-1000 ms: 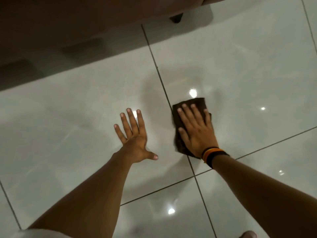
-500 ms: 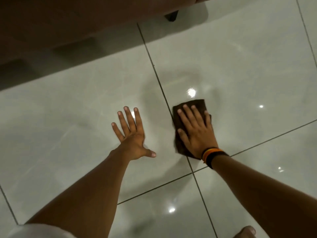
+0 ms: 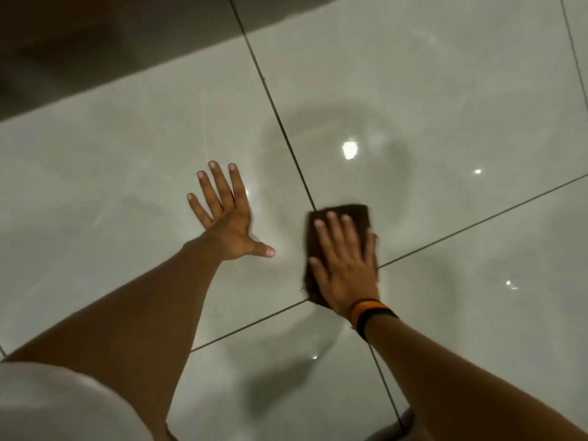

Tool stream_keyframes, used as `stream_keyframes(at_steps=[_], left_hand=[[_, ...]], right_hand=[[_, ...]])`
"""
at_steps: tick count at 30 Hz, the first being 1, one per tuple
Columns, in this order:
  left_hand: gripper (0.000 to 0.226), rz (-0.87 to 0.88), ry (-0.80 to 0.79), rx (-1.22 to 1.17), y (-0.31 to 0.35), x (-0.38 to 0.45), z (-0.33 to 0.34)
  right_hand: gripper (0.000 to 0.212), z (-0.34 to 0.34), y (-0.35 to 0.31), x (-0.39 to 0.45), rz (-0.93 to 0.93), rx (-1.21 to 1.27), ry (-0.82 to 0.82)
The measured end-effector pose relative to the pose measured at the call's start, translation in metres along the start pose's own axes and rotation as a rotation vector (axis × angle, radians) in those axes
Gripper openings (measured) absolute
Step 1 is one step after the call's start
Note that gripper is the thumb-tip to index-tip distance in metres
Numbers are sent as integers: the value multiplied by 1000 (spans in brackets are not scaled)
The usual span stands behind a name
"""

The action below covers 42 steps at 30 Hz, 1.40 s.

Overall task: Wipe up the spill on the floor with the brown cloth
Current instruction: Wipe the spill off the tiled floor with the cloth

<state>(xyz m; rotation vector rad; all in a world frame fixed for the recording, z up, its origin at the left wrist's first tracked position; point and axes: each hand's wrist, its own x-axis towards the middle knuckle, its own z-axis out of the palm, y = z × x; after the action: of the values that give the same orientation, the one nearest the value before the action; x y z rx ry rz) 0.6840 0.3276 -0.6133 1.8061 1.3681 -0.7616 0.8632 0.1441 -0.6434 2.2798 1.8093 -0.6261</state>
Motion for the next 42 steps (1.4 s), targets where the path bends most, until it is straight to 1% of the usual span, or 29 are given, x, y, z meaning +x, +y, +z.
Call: stream_keyframes(at_steps=[2, 4, 5, 7, 8, 10, 12, 14, 15, 16, 17, 18, 19, 21, 22, 24, 26, 27, 29, 31, 33, 35, 36, 37, 38, 39, 40, 41, 42], left_hand=[[181, -10, 8, 20, -1, 0, 2], [182, -12, 5, 17, 1, 1, 2], [181, -10, 7, 15, 1, 1, 3], [181, -13, 8, 16, -1, 2, 4], [181, -11, 0, 8, -2, 3, 4], [181, 8, -9, -9, -6, 4, 5], [180, 25, -16, -22, -6, 4, 5], [179, 15, -16, -35, -5, 1, 2], [178, 10, -15, -35, -4, 0, 1], [177, 9, -17, -37, -3, -1, 1], [176, 12, -21, -40, -3, -1, 1], [176, 16, -27, -42, -4, 0, 1], [176, 21, -30, -41, -5, 1, 1], [177, 27, -22, -34, -8, 3, 4], [177, 34, -18, -36, -9, 4, 5], [178, 45, -8, -41, -11, 8, 9], [179, 46, -3, -24, -14, 11, 14], [179, 45, 6, -16, -15, 12, 16], [179, 48, 29, -13, -15, 12, 16], [179, 53, 59, -4, -15, 10, 17], [176, 48, 99, -9, -12, 4, 17], [164, 50, 162, -7, -10, -8, 20], [151, 61, 215, -2, -6, -18, 26], [132, 81, 283, -1, -2, -30, 35], [108, 103, 364, -21, 3, -44, 47], [84, 114, 446, -95, 10, -62, 61], [64, 103, 511, -210, 18, -80, 76], [51, 64, 542, -339, 28, -99, 88], [44, 1, 537, -468, 39, -115, 97]], right_hand=[[70, -4, 29, -6, 189, 14, -12], [72, -19, 44, 29, 355, 80, -10], [73, -29, 43, 56, 433, 124, 21], [75, -50, 32, 115, 516, 176, 105], [76, -58, 21, 143, 508, 186, 136], [76, -66, -12, 183, 369, 147, 159], [73, -65, -45, 192, 121, 47, 159], [70, -54, -57, 168, -166, -66, 129], [69, -48, -51, 147, -286, -103, 93], [69, -42, -37, 123, -370, -126, 49], [69, -35, -19, 99, -404, -135, 17], [70, -31, 3, 81, -383, -130, -11], [72, -33, 24, 72, -310, -112, -19], [73, -42, 48, 85, -78, -35, -23], [74, -48, 48, 102, 54, 12, -20], [76, -61, 26, 147, 298, 123, 44], [79, -73, -7, 188, 445, 239, 90], [81, -76, -22, 201, 451, 273, 90], [83, -76, -42, 203, 357, 284, 60], [82, -69, -47, 176, 235, 265, -2], [80, -58, -42, 131, 215, 313, -72], [81, -48, -42, 76, 330, 425, -157], [83, -46, -41, 47, 394, 461, -202], [84, -44, -42, 23, 440, 496, -247], [83, -43, -40, 3, 465, 547, -281], [80, -45, -35, -13, 478, 615, -284], [74, -49, -29, -23, 497, 688, -238], [66, -55, -21, -29, 534, 736, -161], [60, -60, -12, -32, 580, 725, -85]])
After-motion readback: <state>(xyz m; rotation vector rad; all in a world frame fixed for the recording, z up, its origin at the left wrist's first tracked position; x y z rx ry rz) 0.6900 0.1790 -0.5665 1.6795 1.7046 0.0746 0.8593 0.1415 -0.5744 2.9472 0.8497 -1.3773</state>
